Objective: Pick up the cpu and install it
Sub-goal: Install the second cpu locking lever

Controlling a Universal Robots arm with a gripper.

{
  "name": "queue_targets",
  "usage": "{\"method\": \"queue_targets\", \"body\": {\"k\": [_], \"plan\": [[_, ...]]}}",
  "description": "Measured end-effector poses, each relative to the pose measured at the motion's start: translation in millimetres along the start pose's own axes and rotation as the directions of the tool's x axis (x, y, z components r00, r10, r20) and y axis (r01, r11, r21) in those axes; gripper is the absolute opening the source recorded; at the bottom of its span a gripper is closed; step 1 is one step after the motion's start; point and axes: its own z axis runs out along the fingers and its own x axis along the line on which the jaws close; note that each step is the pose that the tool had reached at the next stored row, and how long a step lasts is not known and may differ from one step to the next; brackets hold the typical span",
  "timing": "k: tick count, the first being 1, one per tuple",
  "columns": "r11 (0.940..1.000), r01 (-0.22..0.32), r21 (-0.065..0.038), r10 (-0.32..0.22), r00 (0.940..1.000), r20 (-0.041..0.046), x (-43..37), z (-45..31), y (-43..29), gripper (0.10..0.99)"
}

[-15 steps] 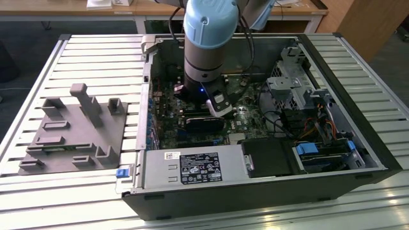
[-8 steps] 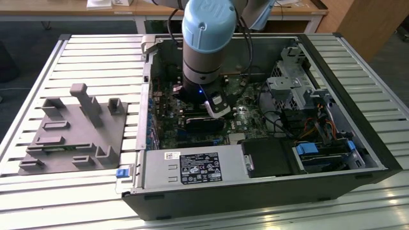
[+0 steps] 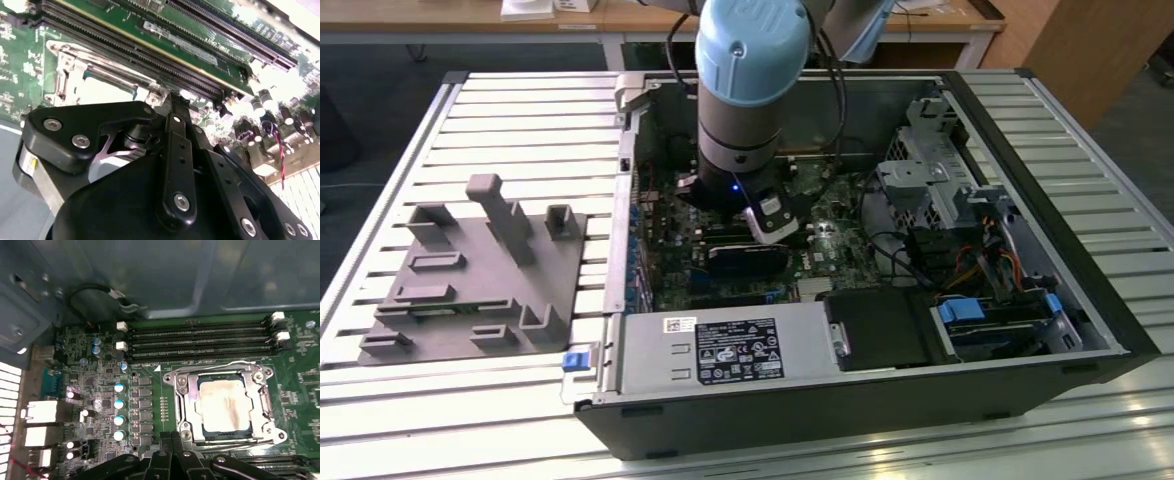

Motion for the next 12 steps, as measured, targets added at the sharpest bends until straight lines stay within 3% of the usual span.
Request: {"method": "queue_targets", "body": {"k": [7,12], "plan": [[1.0000,0.000,0.000,0.000,1.0000,0.0000,1.4,-29.7,9.3,0.106],[1.0000,0.000,0.000,0.000,1.0000,0.0000,1.5,-32.5,10.2,0.106]]}}
